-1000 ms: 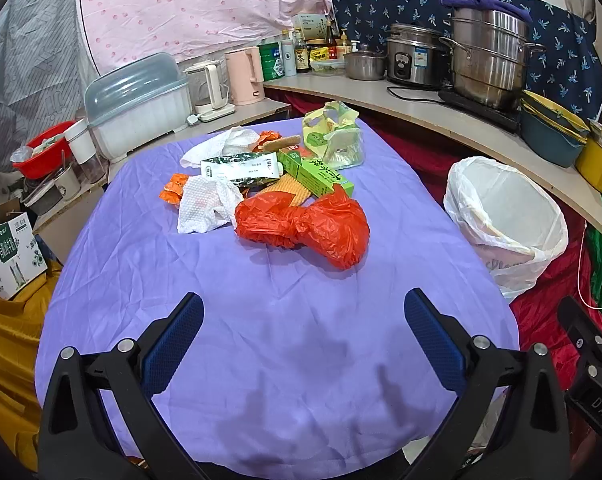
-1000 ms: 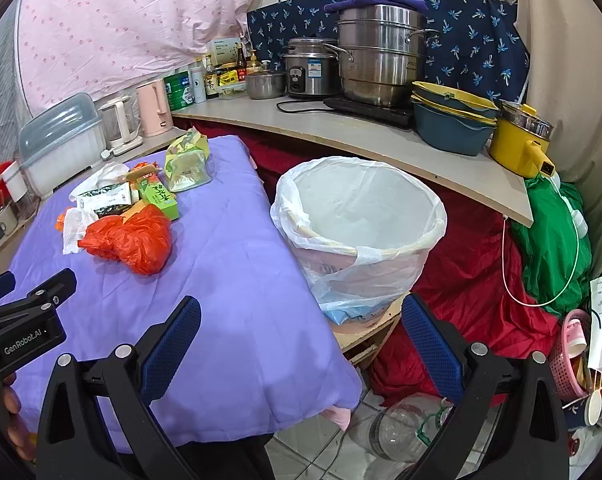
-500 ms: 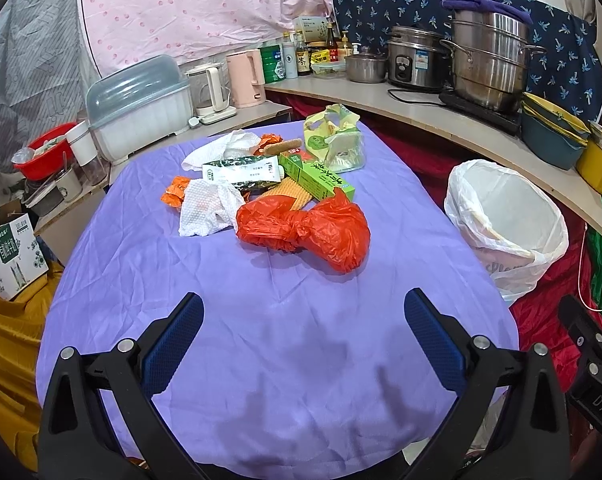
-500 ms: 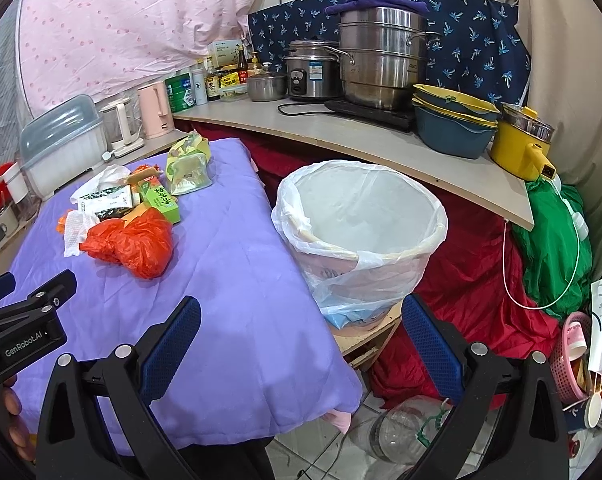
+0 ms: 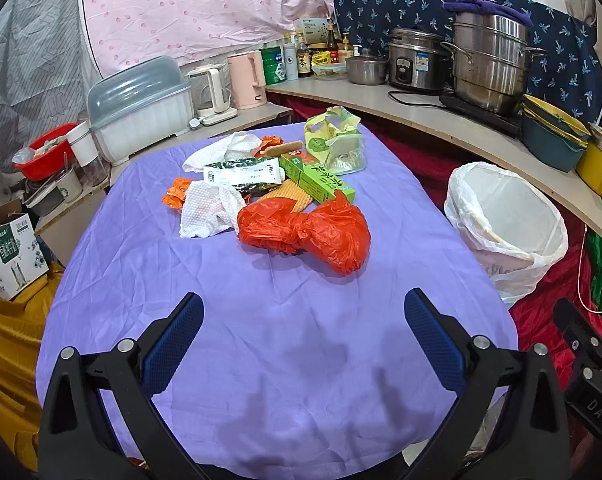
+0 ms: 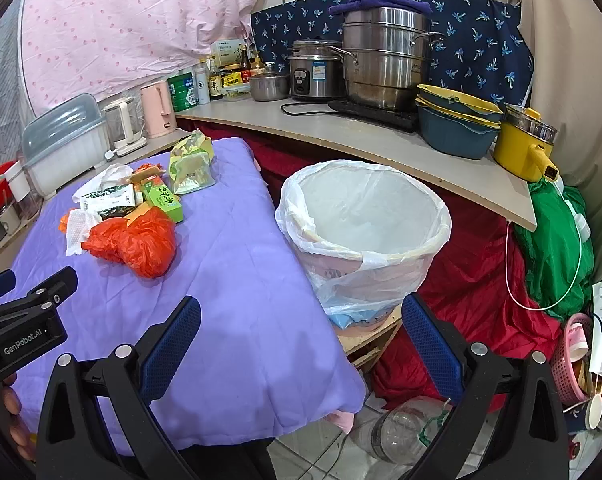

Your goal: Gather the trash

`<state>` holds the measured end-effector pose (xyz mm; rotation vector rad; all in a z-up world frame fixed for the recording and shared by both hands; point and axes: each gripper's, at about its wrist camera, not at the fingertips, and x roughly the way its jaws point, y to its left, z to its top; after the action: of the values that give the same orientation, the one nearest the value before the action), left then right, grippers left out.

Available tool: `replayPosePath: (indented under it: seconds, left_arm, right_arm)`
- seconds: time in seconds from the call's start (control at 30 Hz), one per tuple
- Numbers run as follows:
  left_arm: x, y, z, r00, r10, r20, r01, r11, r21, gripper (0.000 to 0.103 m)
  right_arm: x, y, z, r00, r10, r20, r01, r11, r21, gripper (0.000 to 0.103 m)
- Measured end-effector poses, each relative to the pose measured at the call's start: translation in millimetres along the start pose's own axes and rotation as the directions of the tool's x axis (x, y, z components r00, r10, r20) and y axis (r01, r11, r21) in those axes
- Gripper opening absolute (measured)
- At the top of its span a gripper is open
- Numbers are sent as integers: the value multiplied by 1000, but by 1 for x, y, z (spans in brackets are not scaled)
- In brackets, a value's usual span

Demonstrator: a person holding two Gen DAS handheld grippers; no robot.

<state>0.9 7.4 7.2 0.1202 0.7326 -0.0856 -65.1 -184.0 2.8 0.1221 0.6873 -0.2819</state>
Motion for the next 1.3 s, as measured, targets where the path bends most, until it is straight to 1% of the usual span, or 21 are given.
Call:
replayPosePath:
  seconds: [0.33, 0.37, 0.6, 0.77, 0.8, 1.03, 1.1, 1.13, 1.3]
  left_arm:
    - [-1, 0, 7, 1000, -6, 2, 6, 1000, -6, 96]
    - [-3, 0, 2, 1000, -4, 5, 4, 1000, -2, 96]
    - [-3, -3, 5, 1000, -5, 8, 5, 1000, -3, 96]
    - [0, -4, 9, 1000, -9, -2, 9, 1000, -14, 96]
    - [1, -1, 1, 1000, -6, 1, 6, 1000, -11, 96]
    - [9, 0, 4, 1000, -7, -1, 7, 1000, -13, 96]
    - [14, 4, 6, 1000, -4, -4, 4, 1000, -21, 96]
    - [17, 16, 1, 1000, -6, -3, 6, 1000, -26, 96]
    - [33, 45, 5, 1000, -1, 12, 2, 996, -93, 96]
  right_arm:
    - [0, 0, 0, 1000, 1, -1, -1, 1000, 1, 96]
    - [0, 0, 0, 1000, 1, -2, -1, 1000, 1, 96]
    - [1, 0, 0, 1000, 1, -1, -1, 1000, 1, 96]
    - [2, 1, -1, 1000, -1, -5, 1, 1000, -3, 96]
    - [2, 2, -1, 1000, -2, -5, 2, 1000, -5, 96]
    - [12, 8, -1, 1000, 2, -14, -2, 1000, -4, 96]
    - [17, 13, -1, 1000, 8, -17, -9, 1000, -6, 96]
    - [20, 18, -1, 1000, 14, -20, -15, 1000, -10, 96]
    - [36, 40, 3, 998, 45, -32, -46, 998, -34, 96]
